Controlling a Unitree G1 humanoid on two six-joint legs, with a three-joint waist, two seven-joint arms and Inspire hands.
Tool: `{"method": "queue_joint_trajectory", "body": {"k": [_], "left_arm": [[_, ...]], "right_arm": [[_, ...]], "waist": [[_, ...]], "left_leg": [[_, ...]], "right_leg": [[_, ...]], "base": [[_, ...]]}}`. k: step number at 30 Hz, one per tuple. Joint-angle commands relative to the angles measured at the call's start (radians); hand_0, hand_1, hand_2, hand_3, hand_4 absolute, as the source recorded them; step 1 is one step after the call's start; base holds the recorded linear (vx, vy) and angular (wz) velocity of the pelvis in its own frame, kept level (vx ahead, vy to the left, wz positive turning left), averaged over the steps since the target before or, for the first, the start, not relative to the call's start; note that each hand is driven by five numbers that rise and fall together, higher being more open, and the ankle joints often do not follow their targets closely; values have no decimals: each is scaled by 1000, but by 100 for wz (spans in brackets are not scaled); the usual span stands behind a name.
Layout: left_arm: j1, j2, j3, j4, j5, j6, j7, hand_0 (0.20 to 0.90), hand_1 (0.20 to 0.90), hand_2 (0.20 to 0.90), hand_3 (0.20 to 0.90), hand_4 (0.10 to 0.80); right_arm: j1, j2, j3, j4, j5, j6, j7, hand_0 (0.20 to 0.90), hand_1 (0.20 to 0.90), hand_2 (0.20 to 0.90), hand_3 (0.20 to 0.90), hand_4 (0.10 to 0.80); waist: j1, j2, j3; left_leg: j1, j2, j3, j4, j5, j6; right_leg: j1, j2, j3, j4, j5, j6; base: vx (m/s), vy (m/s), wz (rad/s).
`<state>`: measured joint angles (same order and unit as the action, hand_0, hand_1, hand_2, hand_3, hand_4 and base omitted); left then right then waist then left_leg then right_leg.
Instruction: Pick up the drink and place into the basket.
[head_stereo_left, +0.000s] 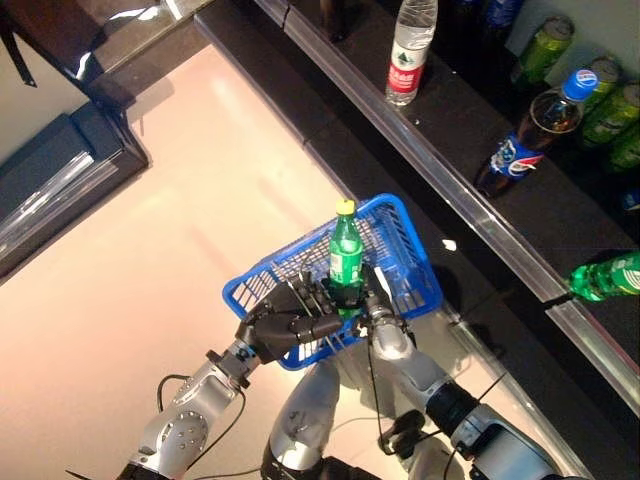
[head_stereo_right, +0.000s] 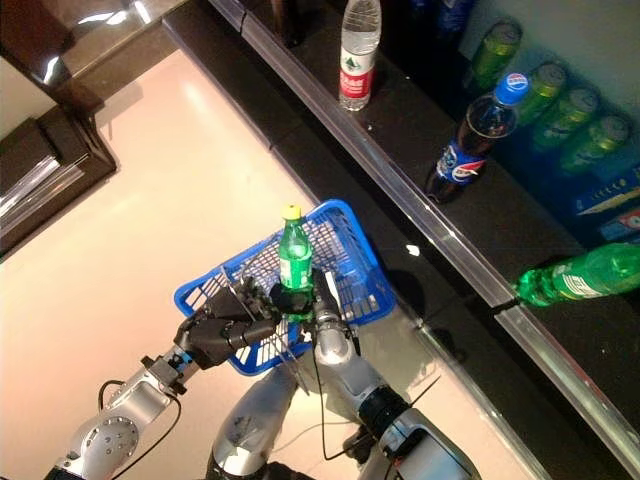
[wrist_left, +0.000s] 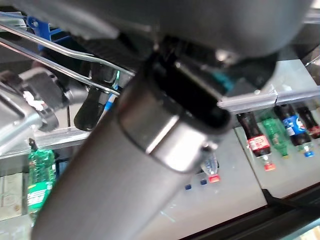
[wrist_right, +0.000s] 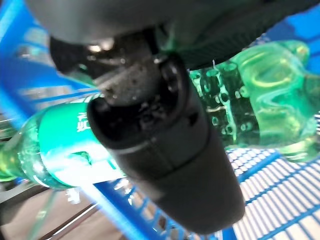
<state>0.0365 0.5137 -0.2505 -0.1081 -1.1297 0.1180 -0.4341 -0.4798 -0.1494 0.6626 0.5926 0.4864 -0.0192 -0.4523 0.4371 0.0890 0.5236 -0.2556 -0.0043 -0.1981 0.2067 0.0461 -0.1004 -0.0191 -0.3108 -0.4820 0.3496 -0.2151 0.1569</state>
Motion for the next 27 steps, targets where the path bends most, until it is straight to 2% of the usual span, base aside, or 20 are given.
{"method": "queue_joint_trajectory", "body": {"k": [1, 5, 8, 11, 17, 23, 27], "left_arm": [[-130, -40, 32, -353, -135, -80, -223, 300, 300, 300, 200, 100], [-147, -38, 31, -364, -134, -59, -226, 300, 300, 300, 200, 100], [-151, -33, 27, -383, -159, -29, -226, 300, 300, 300, 200, 100], [-152, -36, 13, -391, -149, -17, -231, 300, 300, 300, 200, 100], [-163, -24, -24, -387, -136, -51, -239, 300, 300, 300, 200, 100], [-179, -19, -46, -386, -141, -81, -211, 300, 300, 300, 200, 100], [-195, -21, -54, -385, -136, -87, -190, 300, 300, 300, 200, 100]], "right_arm": [[-186, 177, 17, -1, 181, -113, 68, 300, 300, 300, 200, 100], [-194, 237, -24, 99, 487, -97, 225, 300, 300, 300, 200, 100], [-203, 251, -23, 111, 522, -76, 293, 300, 300, 300, 200, 100], [-208, 257, 2, 91, 540, -61, 305, 300, 300, 300, 200, 100], [-216, 297, 21, 83, 691, -47, 348, 300, 300, 300, 200, 100], [-253, 318, -36, 133, 869, -60, 350, 300, 300, 300, 200, 100], [-281, 325, -44, 140, 849, -38, 333, 300, 300, 300, 200, 100]], "waist": [[15, 15, -38], [35, 16, -22], [46, 10, -14], [48, 5, -8], [47, 3, -4], [44, 7, -4], [48, 4, -4]], "left_leg": [[-86, -12, -14, 83, 11, 4], [-90, -21, -26, 77, 15, 8], [-96, -24, -31, 71, 20, 12], [-100, -24, -32, 66, 24, 14], [-114, -22, -26, 64, 29, 22], [-123, -22, -19, 59, 35, 28], [-126, -23, -24, 57, 36, 30]], "right_leg": [[57, -22, 1, -121, 178, -54], [52, -26, -10, -117, 182, -53], [47, -27, -16, -122, 191, -50], [37, -26, -14, -124, 198, -47], [12, -29, -7, -121, 212, -41], [-8, -32, 0, -115, 221, -40], [-16, -33, -2, -112, 226, -39]], "base": [[10, -23, 17], [10, -33, 9], [0, -37, 15], [-12, -21, 15], [-7, -4, 3], [-6, 12, -1], [-5, 8, -3]]}}
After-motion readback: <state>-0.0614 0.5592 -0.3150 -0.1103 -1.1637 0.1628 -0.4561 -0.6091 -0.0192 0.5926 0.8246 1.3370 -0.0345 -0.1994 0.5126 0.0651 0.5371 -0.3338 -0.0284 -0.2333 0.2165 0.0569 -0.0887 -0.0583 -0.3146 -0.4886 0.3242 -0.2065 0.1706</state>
